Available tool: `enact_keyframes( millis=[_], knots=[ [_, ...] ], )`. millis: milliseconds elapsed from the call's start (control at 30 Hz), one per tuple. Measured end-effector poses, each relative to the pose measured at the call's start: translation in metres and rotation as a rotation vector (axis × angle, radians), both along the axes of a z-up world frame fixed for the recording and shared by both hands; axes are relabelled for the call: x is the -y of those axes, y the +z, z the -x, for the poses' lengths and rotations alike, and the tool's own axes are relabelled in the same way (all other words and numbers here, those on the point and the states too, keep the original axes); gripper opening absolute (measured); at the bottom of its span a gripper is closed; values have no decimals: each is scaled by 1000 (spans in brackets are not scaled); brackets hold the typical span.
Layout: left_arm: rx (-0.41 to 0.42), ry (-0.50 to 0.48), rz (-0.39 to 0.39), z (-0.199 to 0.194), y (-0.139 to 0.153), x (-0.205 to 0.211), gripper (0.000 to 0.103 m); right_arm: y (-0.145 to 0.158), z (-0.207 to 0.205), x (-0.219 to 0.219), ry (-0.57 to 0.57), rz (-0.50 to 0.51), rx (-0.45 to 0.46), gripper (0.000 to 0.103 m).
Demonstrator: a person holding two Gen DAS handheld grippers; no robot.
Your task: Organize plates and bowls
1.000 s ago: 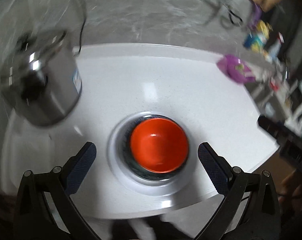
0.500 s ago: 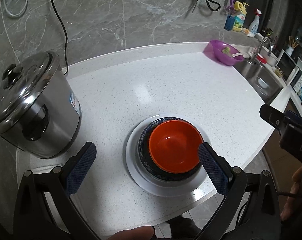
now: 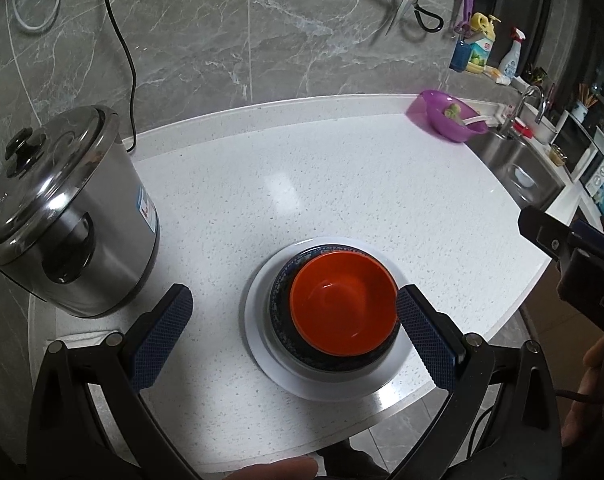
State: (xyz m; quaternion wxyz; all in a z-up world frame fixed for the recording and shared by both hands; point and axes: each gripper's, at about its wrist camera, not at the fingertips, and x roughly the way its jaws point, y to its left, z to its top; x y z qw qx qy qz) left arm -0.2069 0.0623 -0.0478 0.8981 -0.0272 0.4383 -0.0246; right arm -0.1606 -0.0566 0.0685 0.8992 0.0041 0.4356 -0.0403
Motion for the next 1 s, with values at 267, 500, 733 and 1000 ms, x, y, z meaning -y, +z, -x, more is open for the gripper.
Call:
enact_keyframes(
  millis=[267, 500, 733, 1000],
  knots=[
    [9, 6, 4, -3, 4, 2, 102, -1, -2, 1, 2, -2, -8, 92],
    [6, 11, 5, -7, 5, 2, 102, -6, -3, -2, 4, -4, -28, 92],
    [9, 22, 3, -5, 7, 4, 102, -7, -4, -2, 2, -5, -29, 92],
    [8, 23, 3, -2, 7, 8, 102, -7, -2, -3, -4, -6, -30, 92]
  ],
)
